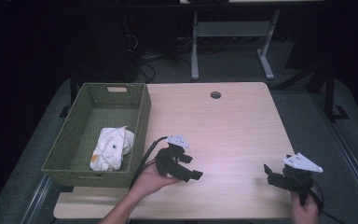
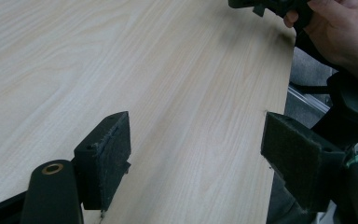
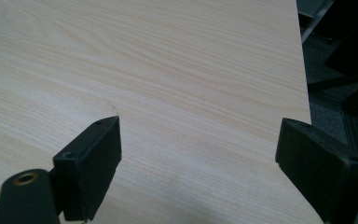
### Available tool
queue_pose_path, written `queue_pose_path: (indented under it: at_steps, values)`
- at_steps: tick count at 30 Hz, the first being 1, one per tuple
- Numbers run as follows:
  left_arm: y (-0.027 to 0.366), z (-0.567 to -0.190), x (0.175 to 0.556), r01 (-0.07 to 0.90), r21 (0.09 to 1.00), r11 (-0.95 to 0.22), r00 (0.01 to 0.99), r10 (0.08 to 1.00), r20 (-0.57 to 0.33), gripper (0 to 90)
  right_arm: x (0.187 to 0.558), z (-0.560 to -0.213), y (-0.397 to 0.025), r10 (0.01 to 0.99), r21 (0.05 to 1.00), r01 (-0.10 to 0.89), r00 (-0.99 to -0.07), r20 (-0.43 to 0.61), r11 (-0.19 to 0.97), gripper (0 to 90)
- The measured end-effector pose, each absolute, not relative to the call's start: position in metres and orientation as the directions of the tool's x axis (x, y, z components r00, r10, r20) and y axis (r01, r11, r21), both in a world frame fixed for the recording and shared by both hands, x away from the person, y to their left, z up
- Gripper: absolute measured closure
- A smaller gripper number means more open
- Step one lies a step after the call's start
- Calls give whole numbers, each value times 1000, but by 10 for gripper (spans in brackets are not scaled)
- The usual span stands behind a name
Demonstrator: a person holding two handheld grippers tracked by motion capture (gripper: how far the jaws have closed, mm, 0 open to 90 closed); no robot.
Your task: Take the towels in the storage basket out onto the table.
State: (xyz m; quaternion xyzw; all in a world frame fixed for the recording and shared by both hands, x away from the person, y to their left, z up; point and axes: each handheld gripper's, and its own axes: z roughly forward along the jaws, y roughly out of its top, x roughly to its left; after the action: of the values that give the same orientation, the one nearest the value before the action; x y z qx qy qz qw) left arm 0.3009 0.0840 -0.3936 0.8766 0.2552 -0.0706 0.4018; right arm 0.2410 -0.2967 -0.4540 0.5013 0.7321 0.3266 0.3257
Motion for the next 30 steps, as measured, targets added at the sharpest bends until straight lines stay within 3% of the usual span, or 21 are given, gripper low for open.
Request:
queue_pose_path:
  at_steps: [30]
  values:
    - [124, -332, 342, 552, 635, -540, 834, 363, -416, 215, 241, -453, -295, 946, 804, 522, -289, -145, 283, 139]
